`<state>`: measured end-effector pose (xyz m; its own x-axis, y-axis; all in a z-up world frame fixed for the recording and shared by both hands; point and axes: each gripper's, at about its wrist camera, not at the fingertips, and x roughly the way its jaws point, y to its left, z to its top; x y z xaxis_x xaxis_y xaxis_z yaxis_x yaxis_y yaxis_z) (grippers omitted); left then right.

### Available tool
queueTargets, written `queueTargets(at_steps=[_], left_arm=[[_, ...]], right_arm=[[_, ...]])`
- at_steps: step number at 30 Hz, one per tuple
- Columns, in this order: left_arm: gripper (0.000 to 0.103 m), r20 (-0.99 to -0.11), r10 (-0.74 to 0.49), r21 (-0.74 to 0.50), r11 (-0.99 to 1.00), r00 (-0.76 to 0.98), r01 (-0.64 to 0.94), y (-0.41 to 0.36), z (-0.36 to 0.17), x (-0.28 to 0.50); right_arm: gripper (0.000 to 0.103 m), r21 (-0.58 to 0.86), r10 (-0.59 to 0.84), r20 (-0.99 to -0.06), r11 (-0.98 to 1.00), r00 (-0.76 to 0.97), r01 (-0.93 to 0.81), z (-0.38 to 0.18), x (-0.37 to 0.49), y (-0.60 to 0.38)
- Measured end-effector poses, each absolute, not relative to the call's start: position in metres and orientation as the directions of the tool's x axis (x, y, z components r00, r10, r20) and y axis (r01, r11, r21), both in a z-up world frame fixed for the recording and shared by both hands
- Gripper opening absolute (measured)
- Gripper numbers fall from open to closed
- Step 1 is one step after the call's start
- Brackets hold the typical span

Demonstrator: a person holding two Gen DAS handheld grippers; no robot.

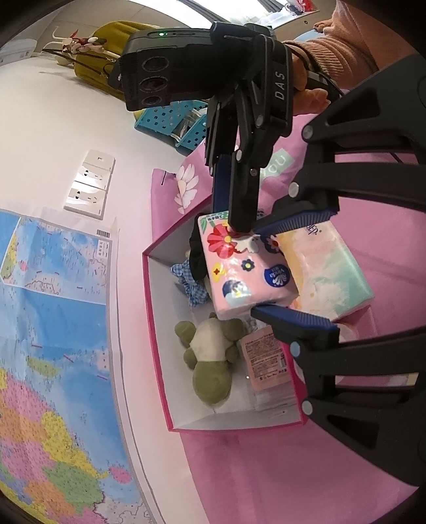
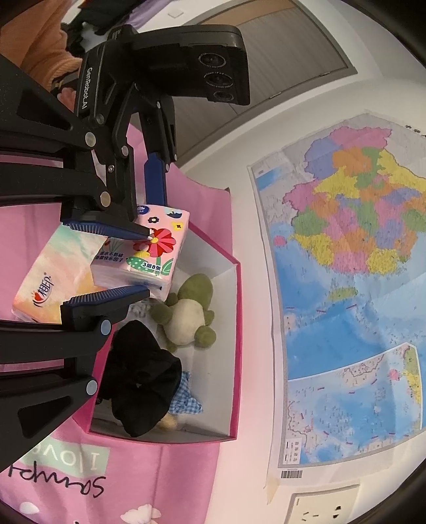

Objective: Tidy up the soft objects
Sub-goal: 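Carry the floral tissue pack over the pink box with the right tool, then lower the floral tissue pack into the box and open the right tool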

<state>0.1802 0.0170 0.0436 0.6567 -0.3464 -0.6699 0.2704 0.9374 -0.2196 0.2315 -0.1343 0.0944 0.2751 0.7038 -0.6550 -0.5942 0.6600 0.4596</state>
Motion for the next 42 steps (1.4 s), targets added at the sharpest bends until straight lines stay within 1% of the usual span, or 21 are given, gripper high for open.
queueTargets(at_steps=[42], left_arm=[[0.046,-0.694,-0.310,-0.225,0.951,0.649,0.214,0.031,0.030,0.220]], right_arm=[[0.029,0.466,0.675,-0.687,0.693,0.268,-0.550,0.071,0.265,-0.116]])
